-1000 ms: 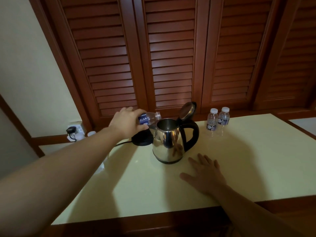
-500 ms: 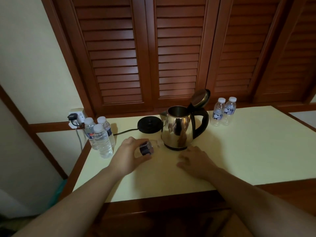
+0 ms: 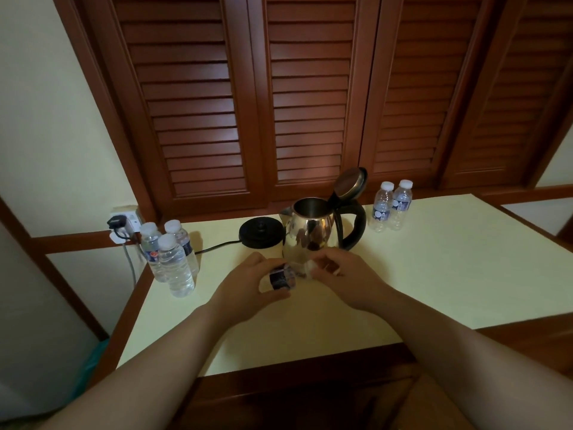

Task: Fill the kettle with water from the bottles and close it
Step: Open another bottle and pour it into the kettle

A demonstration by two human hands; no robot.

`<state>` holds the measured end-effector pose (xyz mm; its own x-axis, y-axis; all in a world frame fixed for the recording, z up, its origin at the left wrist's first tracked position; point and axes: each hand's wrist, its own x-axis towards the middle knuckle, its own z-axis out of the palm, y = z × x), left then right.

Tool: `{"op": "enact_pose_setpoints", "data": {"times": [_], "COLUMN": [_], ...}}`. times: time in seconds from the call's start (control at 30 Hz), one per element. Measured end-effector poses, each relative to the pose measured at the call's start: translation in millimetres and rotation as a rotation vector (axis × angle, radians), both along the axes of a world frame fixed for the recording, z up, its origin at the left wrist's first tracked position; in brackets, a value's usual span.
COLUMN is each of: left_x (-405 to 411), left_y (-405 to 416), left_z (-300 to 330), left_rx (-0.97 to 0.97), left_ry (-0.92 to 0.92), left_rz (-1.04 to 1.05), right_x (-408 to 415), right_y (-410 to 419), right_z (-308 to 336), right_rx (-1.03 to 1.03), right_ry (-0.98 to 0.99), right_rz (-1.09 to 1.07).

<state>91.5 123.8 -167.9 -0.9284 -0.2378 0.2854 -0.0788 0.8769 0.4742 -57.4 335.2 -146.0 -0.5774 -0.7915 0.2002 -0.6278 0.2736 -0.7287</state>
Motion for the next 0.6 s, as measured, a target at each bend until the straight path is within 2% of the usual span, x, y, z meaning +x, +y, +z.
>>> {"op": "enact_pose_setpoints", "data": {"times": [0.37, 0.5, 0.6], "left_x": [-41.8, -66.4, -87.6], "left_y": [54.2, 87.5, 109.9], "left_z": [2.0, 4.5, 0.9], "left_rx": [0.107, 0.187, 0.155], "left_ry": [0.036, 0.050, 0.068], "left_rz": [-0.032, -0.043, -0.035], "right_x": [-58.2, -89.4, -108.9], "right_y": [51.7, 75.9, 88.2], "right_z": [11.1, 15.5, 13.9], "right_rx": [-0.015, 0.000, 0.089], "right_ry": [-0.139, -0.102, -0.055], "right_rz": [0.096, 0.112, 0.081]}}
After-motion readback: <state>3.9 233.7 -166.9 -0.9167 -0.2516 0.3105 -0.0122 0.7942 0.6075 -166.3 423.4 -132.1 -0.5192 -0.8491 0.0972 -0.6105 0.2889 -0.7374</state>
